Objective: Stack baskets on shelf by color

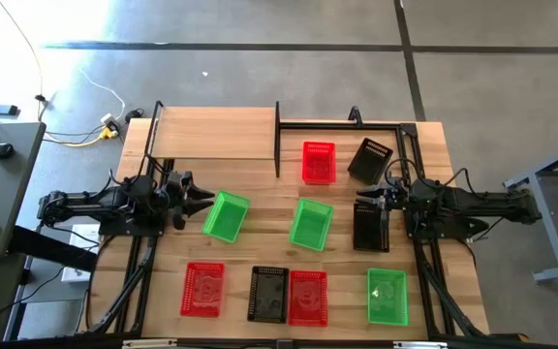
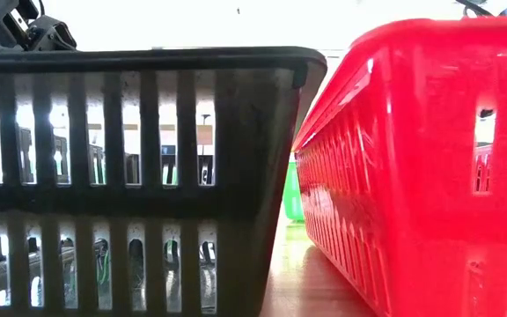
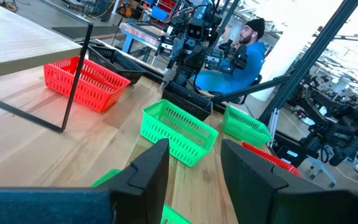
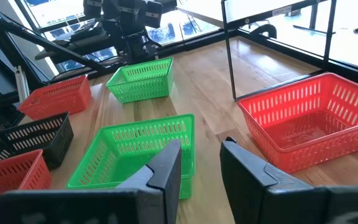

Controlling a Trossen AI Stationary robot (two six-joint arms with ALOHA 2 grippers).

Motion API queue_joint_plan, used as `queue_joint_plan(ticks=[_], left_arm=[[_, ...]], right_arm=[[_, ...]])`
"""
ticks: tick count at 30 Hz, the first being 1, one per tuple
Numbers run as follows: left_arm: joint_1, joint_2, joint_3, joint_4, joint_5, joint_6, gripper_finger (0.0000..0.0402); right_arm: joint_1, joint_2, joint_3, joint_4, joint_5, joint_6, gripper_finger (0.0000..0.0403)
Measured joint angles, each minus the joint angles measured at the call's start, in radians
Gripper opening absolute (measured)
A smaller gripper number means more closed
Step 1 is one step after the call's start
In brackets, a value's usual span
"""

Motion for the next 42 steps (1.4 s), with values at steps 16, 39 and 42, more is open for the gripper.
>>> queue_joint_plan(ticks=[16, 39, 42], left_arm=[[0.000, 0.000, 0.000, 0.000, 0.000, 0.000, 0.0135], [0.000, 0.000, 0.000, 0.000, 0.000, 0.000, 0.0135], [0.000, 0.000, 0.000, 0.000, 0.000, 0.000, 0.0135]], right_arm=[[0.000, 0.000, 0.000, 0.000, 0.000, 0.000, 0.0099], [0.000, 0.000, 0.000, 0.049, -0.005, 0.100, 0.0099], [0.000, 0.000, 0.000, 0.104, -0.007, 0.182, 0.0099]])
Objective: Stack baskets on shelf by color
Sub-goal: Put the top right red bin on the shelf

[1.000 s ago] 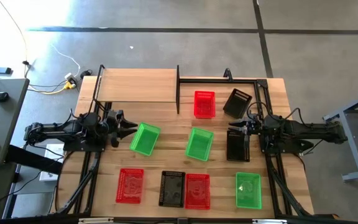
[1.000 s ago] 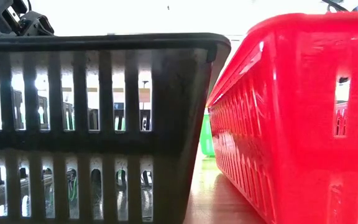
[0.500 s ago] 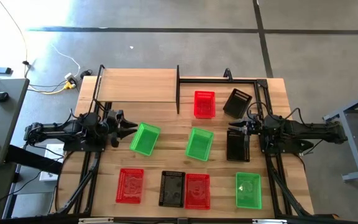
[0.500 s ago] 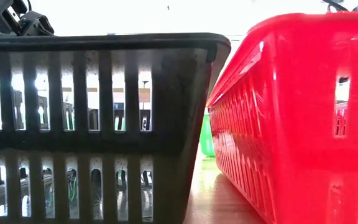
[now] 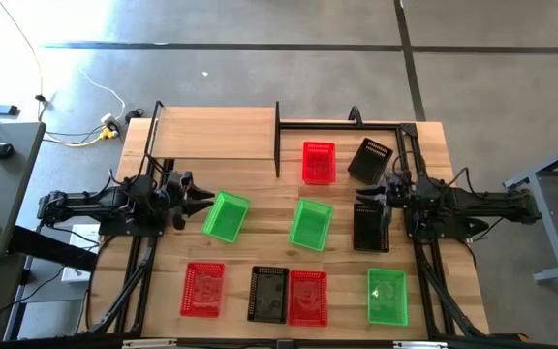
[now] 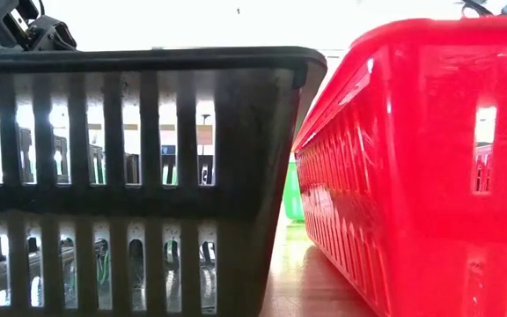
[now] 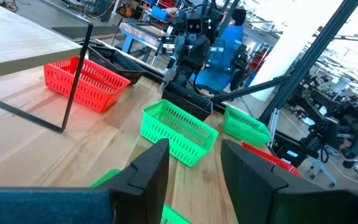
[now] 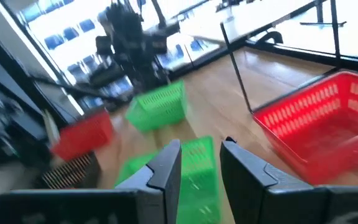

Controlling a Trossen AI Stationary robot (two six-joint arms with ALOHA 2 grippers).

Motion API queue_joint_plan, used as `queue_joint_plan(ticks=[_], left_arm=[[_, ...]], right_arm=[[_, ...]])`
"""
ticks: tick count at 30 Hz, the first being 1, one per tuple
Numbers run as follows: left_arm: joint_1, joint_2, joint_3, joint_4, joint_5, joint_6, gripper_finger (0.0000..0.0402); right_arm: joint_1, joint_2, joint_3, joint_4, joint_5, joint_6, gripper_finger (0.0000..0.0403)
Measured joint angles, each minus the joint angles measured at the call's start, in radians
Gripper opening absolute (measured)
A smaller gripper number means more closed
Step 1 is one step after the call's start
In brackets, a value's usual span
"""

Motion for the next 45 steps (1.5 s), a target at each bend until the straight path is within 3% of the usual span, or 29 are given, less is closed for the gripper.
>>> queue_joint_plan(ticks=[5, 10, 17, 23, 31, 35, 40, 45], left_arm=[[0.000, 0.000, 0.000, 0.000, -0.015, 0.037, 0.0135], [0.000, 0.000, 0.000, 0.000, -0.052, 0.102, 0.0135], [0.000, 0.000, 0.000, 0.000, -0.052, 0.105, 0.0135], [0.000, 0.000, 0.000, 0.000, -0.052, 0.105, 0.0135], [0.000, 0.000, 0.000, 0.000, -0.052, 0.096, 0.0135], [0.000, 0.000, 0.000, 0.000, -0.052, 0.022, 0.0135], [0.000, 0.000, 0.000, 0.000, -0.052, -0.088, 0.0135], [0.000, 0.000, 0.000, 0.000, -0.052, -0.105, 0.0135]], right_arm=[[0.000, 0.000, 0.000, 0.145, 0.003, 0.081, 0.0099], [0.000, 0.001, 0.007, 0.329, 0.095, 0.080, 0.0099], [0.000, 0.036, 0.148, 0.353, 0.205, -0.025, 0.0099], [0.000, 0.155, 0.349, 0.210, 0.234, -0.169, 0.0099], [-0.001, 0.363, 0.629, -0.153, 0.284, -0.237, 0.0099], [-0.013, 0.465, 0.738, -0.307, 0.290, -0.269, 0.0099], [-0.035, 0.595, 0.838, -0.409, 0.290, -0.347, 0.0099], [-0.056, 0.723, 0.893, -0.438, 0.291, -0.421, 0.0099]])
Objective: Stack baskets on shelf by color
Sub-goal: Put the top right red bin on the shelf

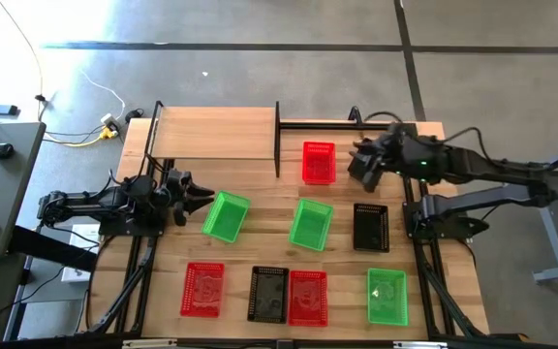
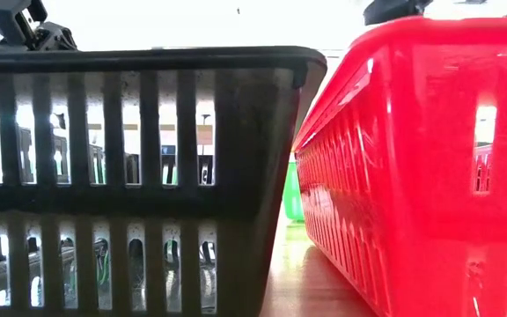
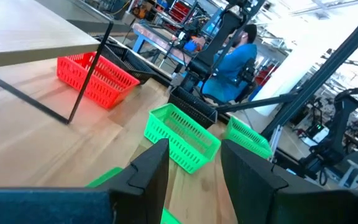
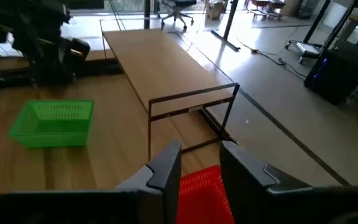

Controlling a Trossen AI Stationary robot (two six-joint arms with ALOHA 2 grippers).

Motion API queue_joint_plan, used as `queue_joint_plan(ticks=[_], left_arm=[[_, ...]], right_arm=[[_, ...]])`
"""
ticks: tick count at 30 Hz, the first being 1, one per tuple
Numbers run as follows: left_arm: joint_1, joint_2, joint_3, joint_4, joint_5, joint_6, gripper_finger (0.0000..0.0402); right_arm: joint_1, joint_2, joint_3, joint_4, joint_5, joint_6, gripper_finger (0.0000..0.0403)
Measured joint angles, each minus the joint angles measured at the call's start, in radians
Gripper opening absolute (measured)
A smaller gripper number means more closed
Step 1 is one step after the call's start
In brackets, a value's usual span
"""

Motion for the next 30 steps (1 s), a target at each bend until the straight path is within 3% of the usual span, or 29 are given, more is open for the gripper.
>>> queue_joint_plan(ticks=[17, 30], left_arm=[[0.000, 0.000, 0.000, -0.001, 0.034, -0.071, 0.0135], [0.000, 0.000, 0.000, -0.001, 0.034, -0.070, 0.0135]], right_arm=[[-0.058, 0.371, 0.020, -0.051, -0.088, 0.027, 0.0099], [-0.058, 0.599, 0.020, -0.051, -0.169, -0.128, 0.0099]])
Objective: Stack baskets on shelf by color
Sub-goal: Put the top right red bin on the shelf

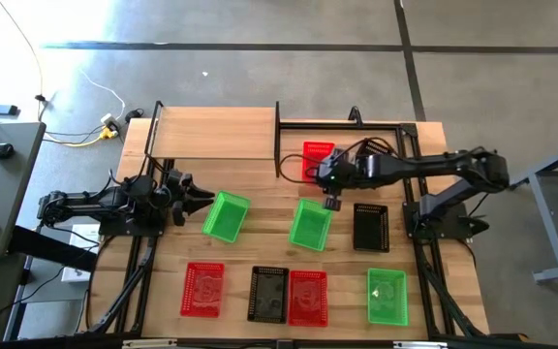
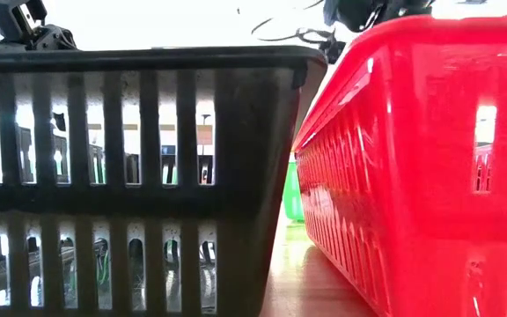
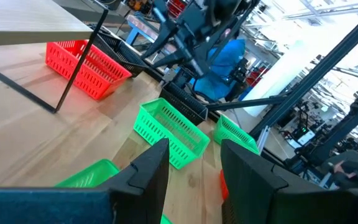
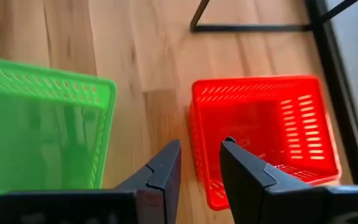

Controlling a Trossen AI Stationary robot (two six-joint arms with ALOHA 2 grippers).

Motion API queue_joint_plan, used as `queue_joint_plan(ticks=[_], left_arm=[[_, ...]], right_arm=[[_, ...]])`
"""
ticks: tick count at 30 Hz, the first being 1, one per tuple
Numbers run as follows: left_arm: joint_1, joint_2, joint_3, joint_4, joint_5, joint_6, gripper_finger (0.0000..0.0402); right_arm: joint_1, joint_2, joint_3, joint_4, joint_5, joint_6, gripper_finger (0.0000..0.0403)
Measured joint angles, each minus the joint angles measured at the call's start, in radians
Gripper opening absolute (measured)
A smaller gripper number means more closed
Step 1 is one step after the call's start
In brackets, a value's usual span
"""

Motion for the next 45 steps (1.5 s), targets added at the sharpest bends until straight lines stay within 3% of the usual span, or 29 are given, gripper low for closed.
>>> queue_joint_plan(ticks=[16, 29, 45], left_arm=[[0.000, 0.000, 0.000, -0.001, 0.000, 0.000, 0.0135], [0.000, 0.000, 0.000, -0.003, 0.000, 0.000, 0.0135], [0.000, 0.000, 0.000, -0.003, 0.000, 0.024, 0.0135]], right_arm=[[-0.002, 0.158, 0.000, 0.025, 0.033, 0.004, 0.0099], [-0.010, 0.186, 0.001, 0.041, 0.107, 0.012, 0.0099], [-0.099, 0.198, -0.008, 0.049, -0.019, 0.010, 0.0099]])
